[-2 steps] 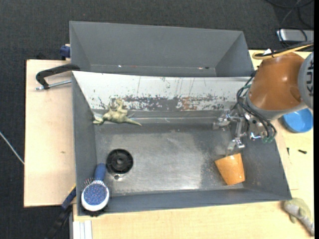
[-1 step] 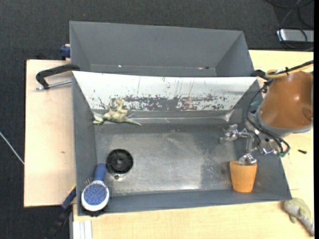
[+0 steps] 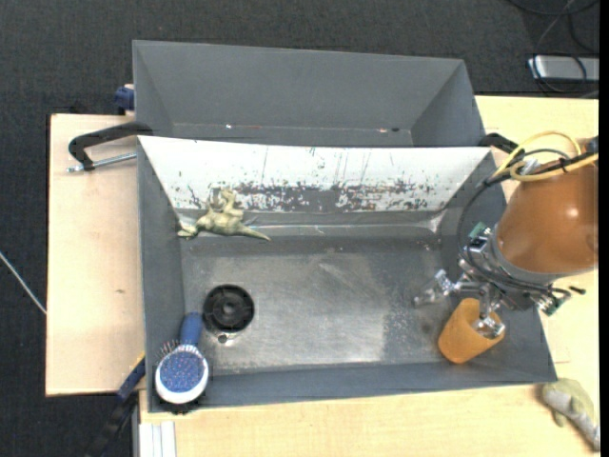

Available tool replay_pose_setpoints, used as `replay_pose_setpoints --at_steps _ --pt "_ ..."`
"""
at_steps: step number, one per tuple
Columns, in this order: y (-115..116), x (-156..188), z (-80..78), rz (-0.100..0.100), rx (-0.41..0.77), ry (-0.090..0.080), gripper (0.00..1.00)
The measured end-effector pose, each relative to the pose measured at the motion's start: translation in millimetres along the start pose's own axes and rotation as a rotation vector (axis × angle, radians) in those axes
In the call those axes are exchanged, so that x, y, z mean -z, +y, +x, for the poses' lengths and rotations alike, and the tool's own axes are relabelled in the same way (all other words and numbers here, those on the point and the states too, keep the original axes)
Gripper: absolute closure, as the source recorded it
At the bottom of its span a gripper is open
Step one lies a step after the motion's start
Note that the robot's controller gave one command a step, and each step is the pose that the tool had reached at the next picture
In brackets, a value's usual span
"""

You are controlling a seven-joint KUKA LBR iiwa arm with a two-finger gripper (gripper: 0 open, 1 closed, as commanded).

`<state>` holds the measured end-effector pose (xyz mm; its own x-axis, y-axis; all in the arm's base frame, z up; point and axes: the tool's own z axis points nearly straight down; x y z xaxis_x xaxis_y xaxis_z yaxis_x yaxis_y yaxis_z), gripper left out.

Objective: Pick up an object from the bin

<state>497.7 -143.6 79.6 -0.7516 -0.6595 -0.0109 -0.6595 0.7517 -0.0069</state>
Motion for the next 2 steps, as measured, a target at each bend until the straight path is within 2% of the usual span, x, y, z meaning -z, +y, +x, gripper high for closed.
replay_pose_setpoints --at_steps 1,2 --pt "0 1 0.5 -0.002 -0.004 0.002 1.00" --pt "14 141 -8.6 0.003 0.015 0.002 1.00"
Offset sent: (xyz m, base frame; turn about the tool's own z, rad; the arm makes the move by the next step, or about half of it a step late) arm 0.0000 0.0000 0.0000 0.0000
